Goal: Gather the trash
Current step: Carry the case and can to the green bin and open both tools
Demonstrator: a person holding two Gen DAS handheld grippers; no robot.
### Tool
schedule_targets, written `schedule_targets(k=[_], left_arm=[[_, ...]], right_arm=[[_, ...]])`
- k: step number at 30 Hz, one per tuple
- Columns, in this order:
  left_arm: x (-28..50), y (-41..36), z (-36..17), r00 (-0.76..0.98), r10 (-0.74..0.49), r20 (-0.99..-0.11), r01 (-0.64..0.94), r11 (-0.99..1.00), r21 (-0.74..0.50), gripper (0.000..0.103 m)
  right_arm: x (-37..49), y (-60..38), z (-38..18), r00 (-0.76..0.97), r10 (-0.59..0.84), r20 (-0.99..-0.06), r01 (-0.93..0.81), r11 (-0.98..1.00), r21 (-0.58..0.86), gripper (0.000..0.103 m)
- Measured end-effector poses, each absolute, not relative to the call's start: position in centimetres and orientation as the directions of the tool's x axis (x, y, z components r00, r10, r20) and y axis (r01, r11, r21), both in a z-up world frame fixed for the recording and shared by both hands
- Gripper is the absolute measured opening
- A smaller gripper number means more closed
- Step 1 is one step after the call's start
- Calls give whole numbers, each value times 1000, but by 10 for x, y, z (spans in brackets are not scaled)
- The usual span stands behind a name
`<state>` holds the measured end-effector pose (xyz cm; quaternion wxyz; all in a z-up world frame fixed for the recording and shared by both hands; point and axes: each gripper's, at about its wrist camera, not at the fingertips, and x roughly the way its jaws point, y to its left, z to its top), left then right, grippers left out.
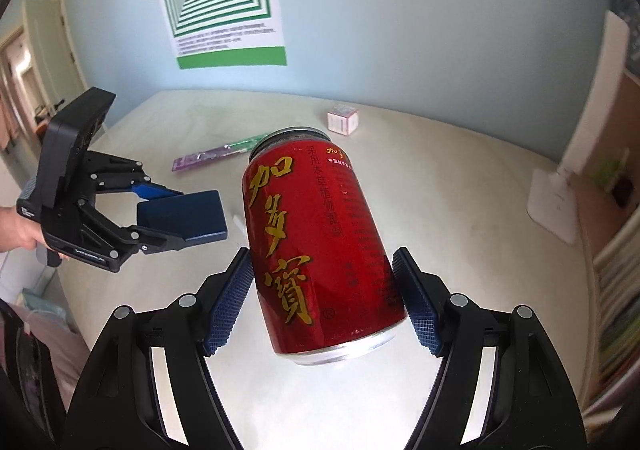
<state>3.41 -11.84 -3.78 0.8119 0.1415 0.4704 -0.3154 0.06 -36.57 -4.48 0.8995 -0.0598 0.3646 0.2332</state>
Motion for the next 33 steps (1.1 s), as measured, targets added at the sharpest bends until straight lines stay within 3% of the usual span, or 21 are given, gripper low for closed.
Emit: schedule_targets(k=[9,19,33], left_arm=[[-28,-202,-35,243,-474,-846,826,558,-76,53],[-164,-325,-39,82,-523,-848,958,276,-77,53],[-316,-393,-100,-104,-413,-905,995,-40,-96,53]], right_arm=[[-122,-439,-54,706,218,-674,-205,974,100,72],[-301,-526,-77,744,56,-665,67,985,159,72],[-469,-565,-155,690,-60,-721,367,888,277,72]])
